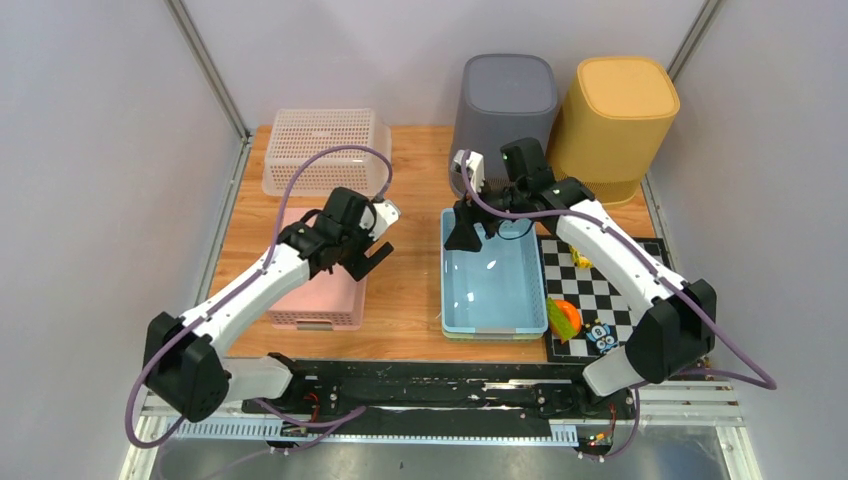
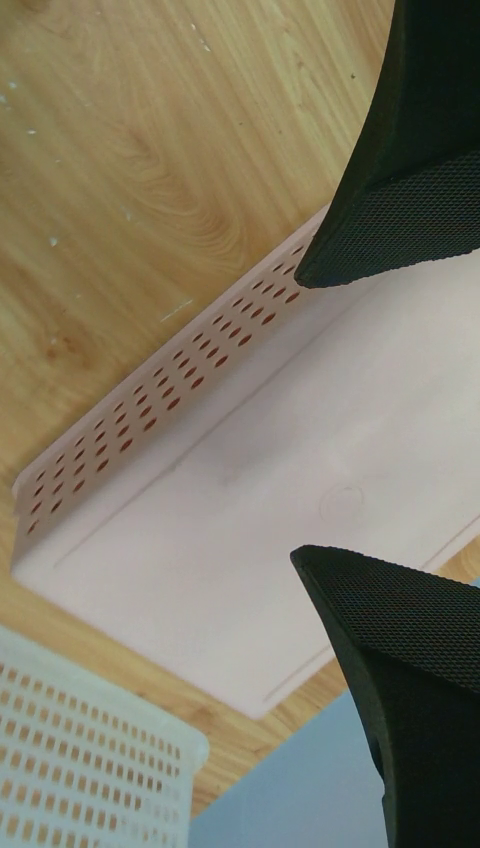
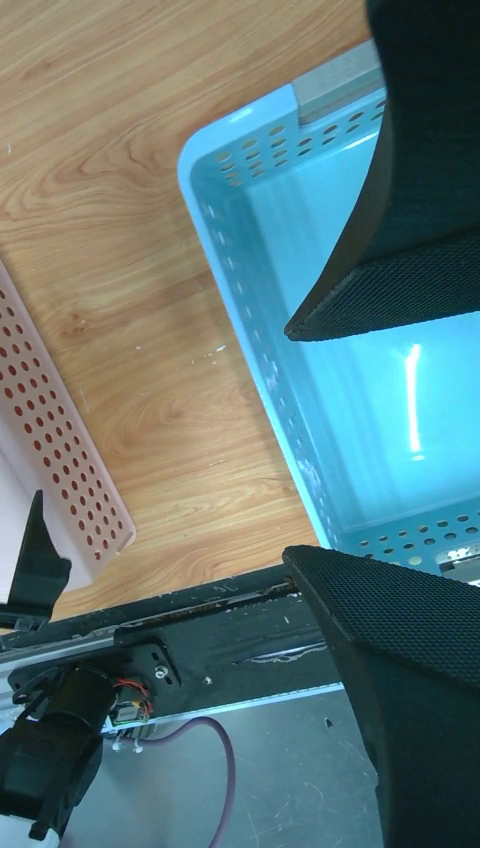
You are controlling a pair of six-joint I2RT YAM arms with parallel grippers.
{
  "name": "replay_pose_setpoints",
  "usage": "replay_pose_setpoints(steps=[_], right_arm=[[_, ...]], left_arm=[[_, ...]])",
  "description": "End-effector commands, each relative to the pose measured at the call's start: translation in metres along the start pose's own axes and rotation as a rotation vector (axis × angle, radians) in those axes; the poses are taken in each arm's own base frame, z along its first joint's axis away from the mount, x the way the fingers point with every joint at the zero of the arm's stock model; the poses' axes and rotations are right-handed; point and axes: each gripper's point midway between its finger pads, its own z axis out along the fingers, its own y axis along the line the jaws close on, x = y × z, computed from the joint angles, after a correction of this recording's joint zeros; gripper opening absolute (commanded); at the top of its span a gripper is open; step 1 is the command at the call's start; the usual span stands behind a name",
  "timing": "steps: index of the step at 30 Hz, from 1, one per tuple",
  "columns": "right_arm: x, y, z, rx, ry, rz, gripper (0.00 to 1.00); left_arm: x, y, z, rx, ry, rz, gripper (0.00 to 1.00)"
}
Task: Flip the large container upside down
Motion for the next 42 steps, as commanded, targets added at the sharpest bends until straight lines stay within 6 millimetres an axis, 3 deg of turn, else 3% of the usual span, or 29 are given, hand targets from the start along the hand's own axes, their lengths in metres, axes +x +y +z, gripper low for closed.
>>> replay_pose_setpoints(steps=[1,8,14,22,33,37,42], right_arm=[[0.003,0.007,-0.012,-0.045,-0.035,-0.028,0.78],[0.007,0.012,-0.011,-0.072,-0.042,-0.027,0.78],[0.013,0.011,-0.007,-0.085,-0.039,-0.02,0.78],[0.013,0.013,-0.007,-0.091,-0.046,-0.022,0.78],[0.014,0.014,-0.005,-0.098,-0.051,-0.017,0.78],[0.014,0.014,-0.005,-0.101,-0.051,-0.015,0.78],[0.014,0.013,-0.005,-0.099,-0.052,-0.016,0.78]], left_arm=[[0.017,-0.014,0.015,0.039,0.085,0.03,1.0],[0.03,-0.02,0.037,0.045,0.152,0.036,1.0],[0.046,-0.011,0.048,-0.014,0.224,0.025,1.0],[0.081,0.019,0.052,-0.059,0.291,-0.107,1.0],[0.112,0.049,0.056,-0.136,0.35,-0.253,1.0],[0.104,0.048,0.055,-0.105,0.313,-0.273,1.0],[0.059,0.049,0.033,-0.039,0.114,-0.277,1.0]])
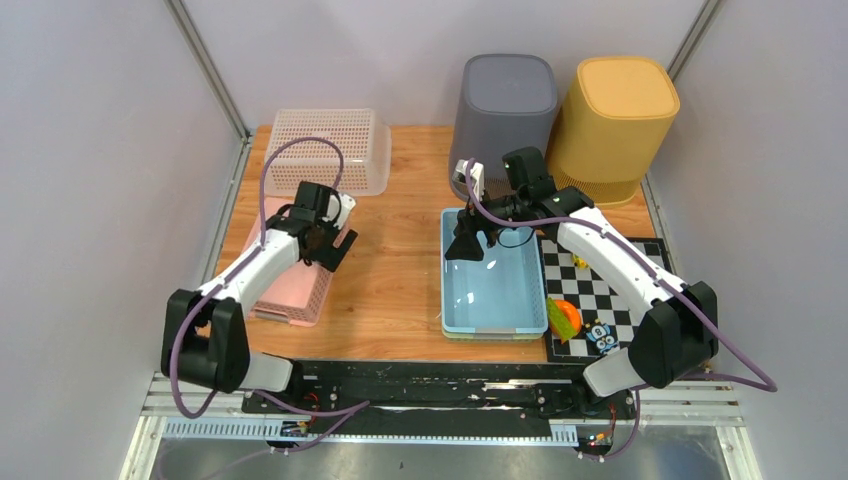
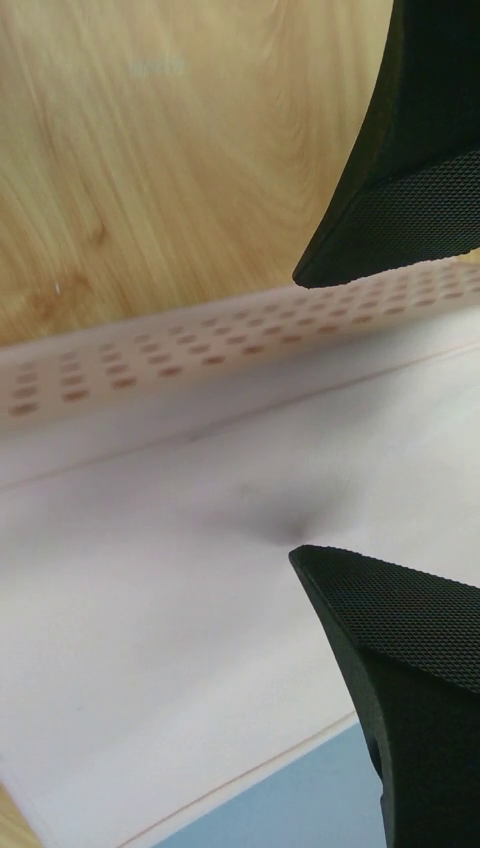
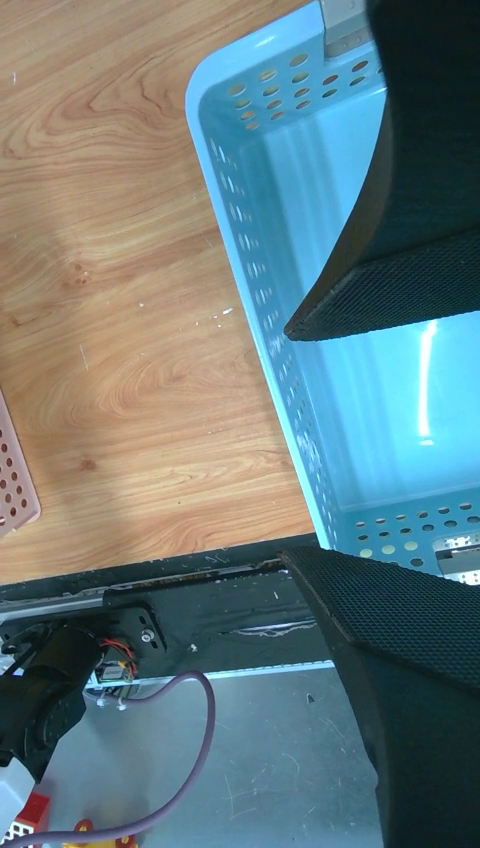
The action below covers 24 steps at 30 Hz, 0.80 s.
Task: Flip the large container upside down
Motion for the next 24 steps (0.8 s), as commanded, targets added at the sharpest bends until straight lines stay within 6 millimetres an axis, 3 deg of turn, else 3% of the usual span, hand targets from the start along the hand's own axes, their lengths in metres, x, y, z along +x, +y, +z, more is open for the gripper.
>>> replay_pose_setpoints(steps=[1,4,7,16,24], right_arm=[[-0.003,0.004,-0.005,-0.014,-0.022,-0.016,0.78],[-0.002,0.004,-0.005,-0.016,-0.021,-0.014,0.78],[-0.003,0.005,-0.005,-0.016,-0.023,-0.018,0.78],[-0.001,0.006,-0.005,-0.019,-0.024,-0.022,0.78],[0.001,0.004,-0.003,-0.024,-0.018,-0.013,0.78]], left_arm=[[-0.033,-0.007,-0.031,0.096,-0.161,-0.026,1.0],[-0.051,0.007,-0.042,0.046,-0.212,-0.04,1.0],[-0.059,0.013,-0.036,0.023,-0.203,-0.049,1.0],[-0.045,0.0,0.006,0.028,-0.091,-0.042,1.0],[-0.032,0.022,0.025,-0.124,-0.011,-0.07,1.0]])
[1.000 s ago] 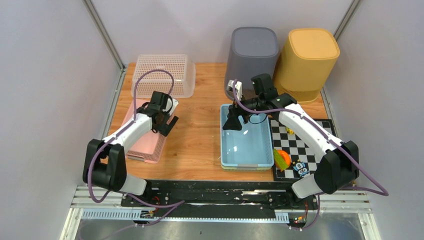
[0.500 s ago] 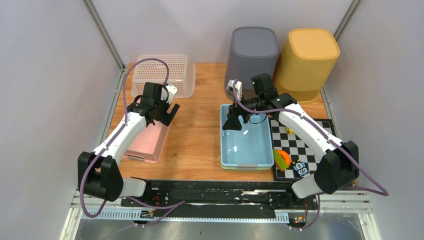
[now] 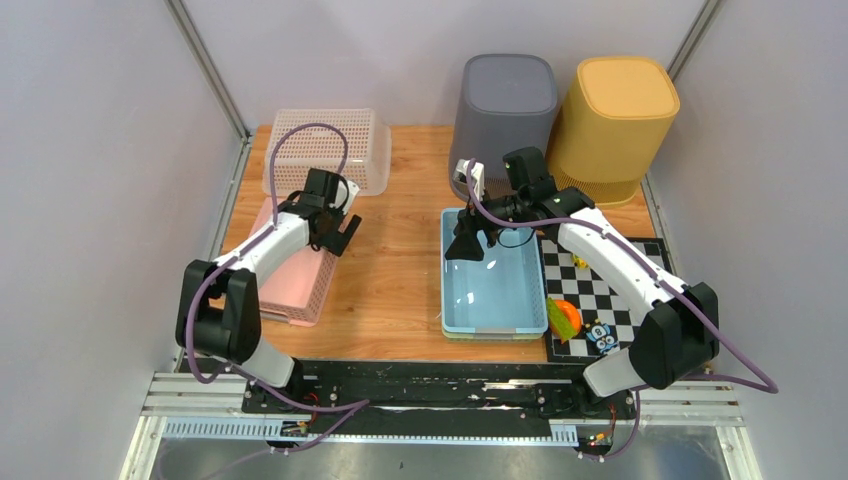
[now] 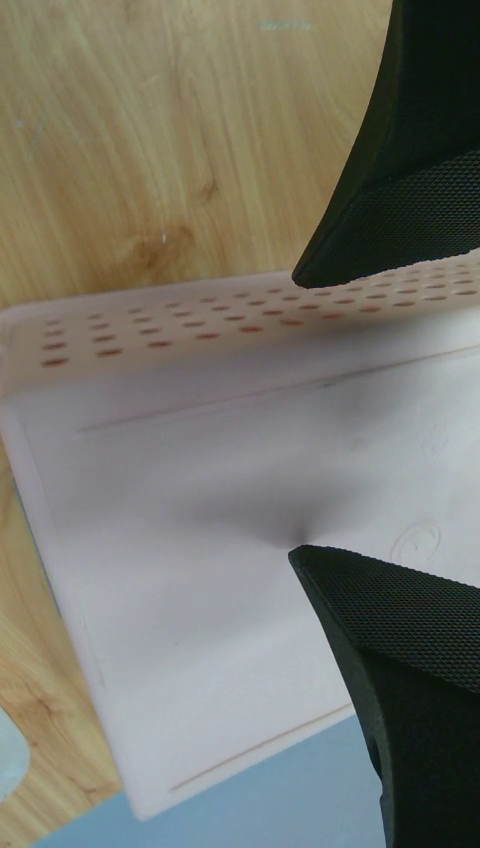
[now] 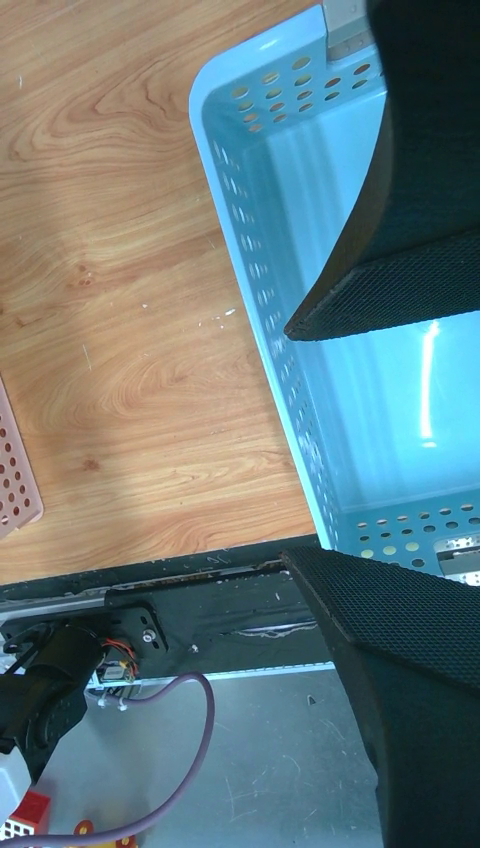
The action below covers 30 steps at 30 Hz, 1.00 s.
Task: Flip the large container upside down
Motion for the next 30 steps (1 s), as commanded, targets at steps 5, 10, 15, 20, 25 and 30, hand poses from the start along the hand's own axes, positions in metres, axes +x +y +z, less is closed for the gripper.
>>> replay_pose_setpoints(steps=[5,10,15,20,25,30], right_arm=[[0.002,0.004,-0.002,-0.022,-0.013,-0.007,0.78],[0.002,0.003,-0.002,-0.022,-0.013,-0.009,0.78],[0.003,0.003,-0.002,-0.021,-0.013,-0.007,0.78],[0.003,0.003,-0.002,-0.021,-0.013,-0.007,0.78],[0.004,0.003,-0.002,-0.021,-0.012,-0.006,0.78],[0.004,0.003,-0.001,-0.021,-0.011,-0.005,0.78]], left_arm=[[0.011,0.025,0.014,-0.155,0.057,-0.057,1.0],[0.017,0.035,0.017,-0.162,0.075,-0.091,0.99],[0.02,0.041,0.022,-0.158,0.085,-0.115,0.99],[0.022,0.044,0.026,-0.161,0.089,-0.108,0.98],[0.026,0.051,0.028,-0.175,0.102,-0.102,0.98],[0.029,0.06,0.03,-0.186,0.113,-0.128,0.98]])
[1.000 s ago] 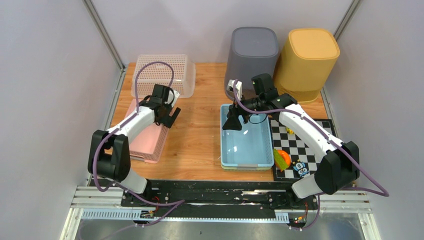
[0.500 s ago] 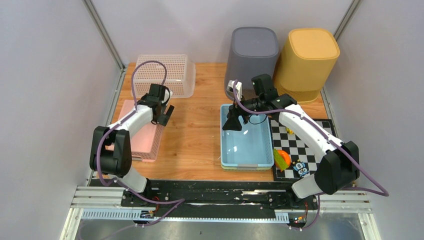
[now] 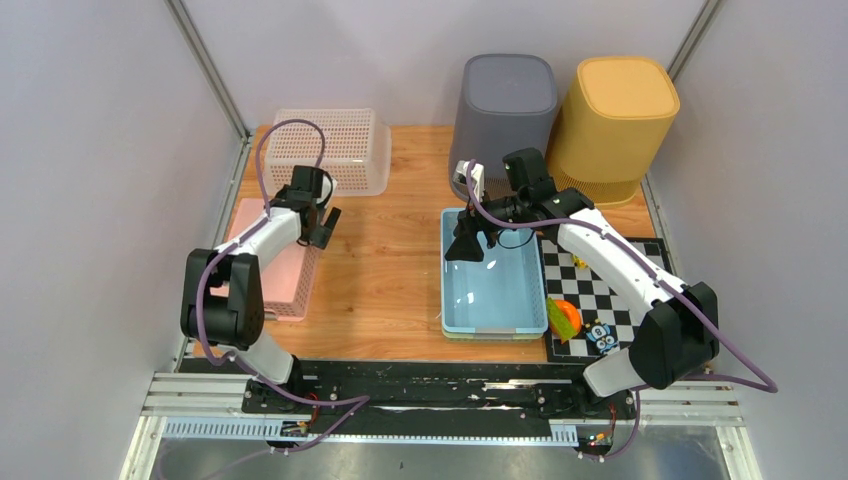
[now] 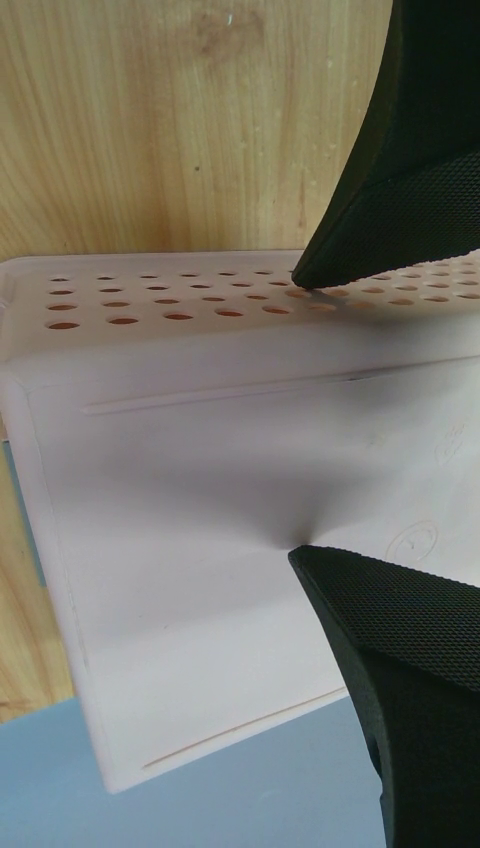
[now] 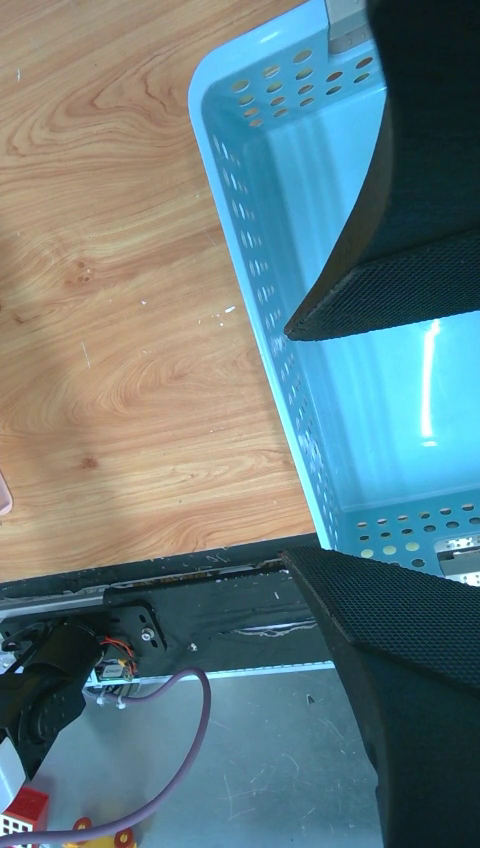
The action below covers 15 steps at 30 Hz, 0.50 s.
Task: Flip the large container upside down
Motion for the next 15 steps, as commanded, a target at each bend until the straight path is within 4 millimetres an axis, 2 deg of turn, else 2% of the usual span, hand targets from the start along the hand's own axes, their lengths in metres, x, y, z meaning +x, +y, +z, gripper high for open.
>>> replay_pose_setpoints(steps=[1,15], right_arm=[[0.002,0.002,-0.003,-0.014,-0.011,-0.006,0.78],[0.002,0.002,-0.002,-0.017,-0.01,-0.003,0.78]], left_arm=[[0.008,0.007,0.011,0.0,0.039,-0.026,0.98],[0.01,0.023,0.02,-0.024,0.052,-0.039,0.98]])
